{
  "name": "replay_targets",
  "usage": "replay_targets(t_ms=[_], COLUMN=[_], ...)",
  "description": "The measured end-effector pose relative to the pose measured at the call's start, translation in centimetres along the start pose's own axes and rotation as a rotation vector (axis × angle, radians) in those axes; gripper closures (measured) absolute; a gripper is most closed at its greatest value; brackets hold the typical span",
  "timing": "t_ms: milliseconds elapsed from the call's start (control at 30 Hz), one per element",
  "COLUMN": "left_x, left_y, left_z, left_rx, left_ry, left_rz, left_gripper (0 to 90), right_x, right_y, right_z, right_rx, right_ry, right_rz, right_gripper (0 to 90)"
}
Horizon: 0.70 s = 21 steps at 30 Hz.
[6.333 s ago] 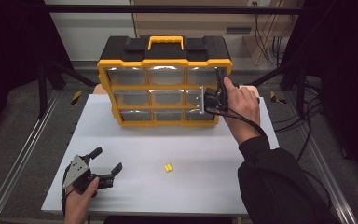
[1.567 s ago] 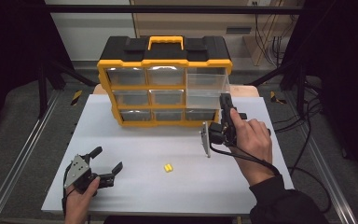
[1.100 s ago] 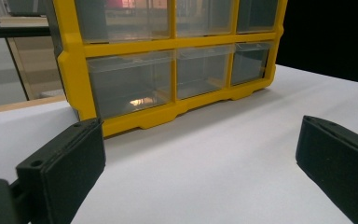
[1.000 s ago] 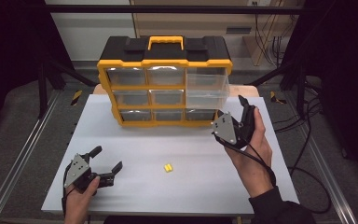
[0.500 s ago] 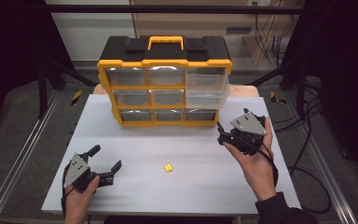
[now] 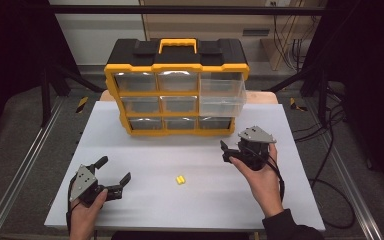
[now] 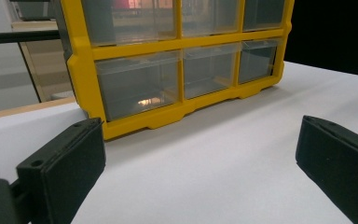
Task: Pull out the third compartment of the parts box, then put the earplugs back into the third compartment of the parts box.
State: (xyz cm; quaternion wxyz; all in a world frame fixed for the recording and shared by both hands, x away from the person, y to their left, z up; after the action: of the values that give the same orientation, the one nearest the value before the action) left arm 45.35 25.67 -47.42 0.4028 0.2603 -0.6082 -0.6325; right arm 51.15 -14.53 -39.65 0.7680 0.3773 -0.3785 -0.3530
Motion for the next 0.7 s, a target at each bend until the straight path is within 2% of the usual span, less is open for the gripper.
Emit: replay_targets(t_ms=[300,700], left_x=[0.0,0.0], left_y=[0.0,0.1], left_z=[0.1,0.1], left_rx=[-0.001,0.006], left_ry=[0.001,0.003], left_rz=[0.001,0.005], left_gripper=[1.2,1.2], right_x=[-1.9,-5.4], right_y=[0.1,-0.1], right_z=[-0.7,-2.7], right_rx=[-0.016,-0.098], right_ry=[0.051,0.145], right_rz=[0.011,0.050], right_gripper=[9.2,8.9])
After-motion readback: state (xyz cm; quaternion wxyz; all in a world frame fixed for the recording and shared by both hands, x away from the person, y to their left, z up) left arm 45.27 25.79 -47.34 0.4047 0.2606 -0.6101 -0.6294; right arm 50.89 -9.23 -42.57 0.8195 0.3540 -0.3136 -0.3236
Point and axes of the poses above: each handheld gripper's, and its own axes: z roughly backward along the jaws, y roughly out of its top, x roughly to its right, the point moved 5 cm from there along -z, roughly forward along the jaws, and after that the axes turned 12 degrees about z, right-handed, at the moved point
